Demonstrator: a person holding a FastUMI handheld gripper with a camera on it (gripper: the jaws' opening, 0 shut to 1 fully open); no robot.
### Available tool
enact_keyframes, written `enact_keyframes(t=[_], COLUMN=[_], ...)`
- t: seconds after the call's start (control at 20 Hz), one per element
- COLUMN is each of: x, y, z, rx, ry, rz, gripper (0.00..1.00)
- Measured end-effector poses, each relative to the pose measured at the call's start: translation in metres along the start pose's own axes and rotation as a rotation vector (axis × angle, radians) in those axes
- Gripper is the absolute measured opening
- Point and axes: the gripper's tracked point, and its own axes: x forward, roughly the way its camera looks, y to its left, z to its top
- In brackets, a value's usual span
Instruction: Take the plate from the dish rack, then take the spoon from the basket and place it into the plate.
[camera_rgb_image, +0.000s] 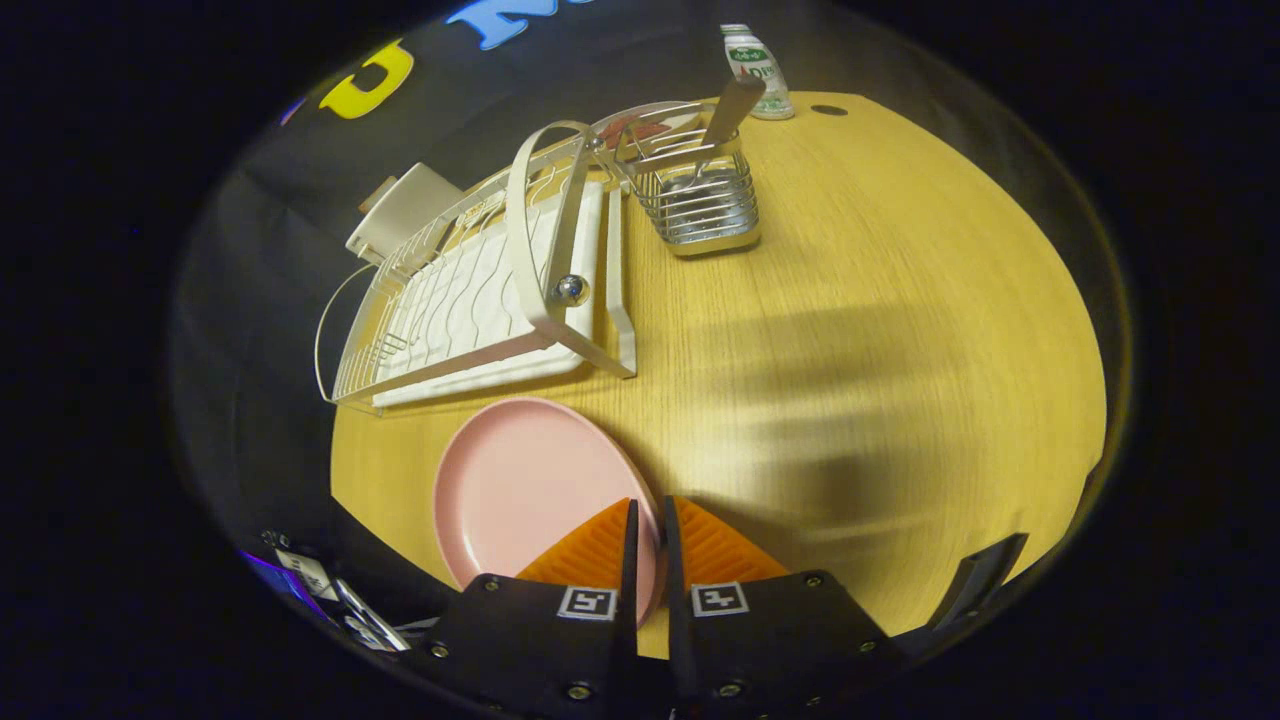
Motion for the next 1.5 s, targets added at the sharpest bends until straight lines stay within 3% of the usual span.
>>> enact_keyframes(t=[0.1, 0.15, 0.35, 0.45, 0.9, 1.5], x=[-0.012, -0.020, -0.065, -0.076, -0.057, -0.030], y=[-0.007, -0.011, -0.029, -0.036, -0.056, -0.042], z=[0.017, 0.032, 0.092, 0.108, 0.155, 0.209], rx=[-0.055, -0.099, -0.292, -0.359, -0.255, -0.322], ry=[-0.103, -0.199, -0.628, -0.740, -0.883, -0.971], rz=[-0.021, -0.038, -0.167, -0.220, -0.167, -0.100], gripper=[0.17, 0.25, 0.25, 0.25, 0.25, 0.25])
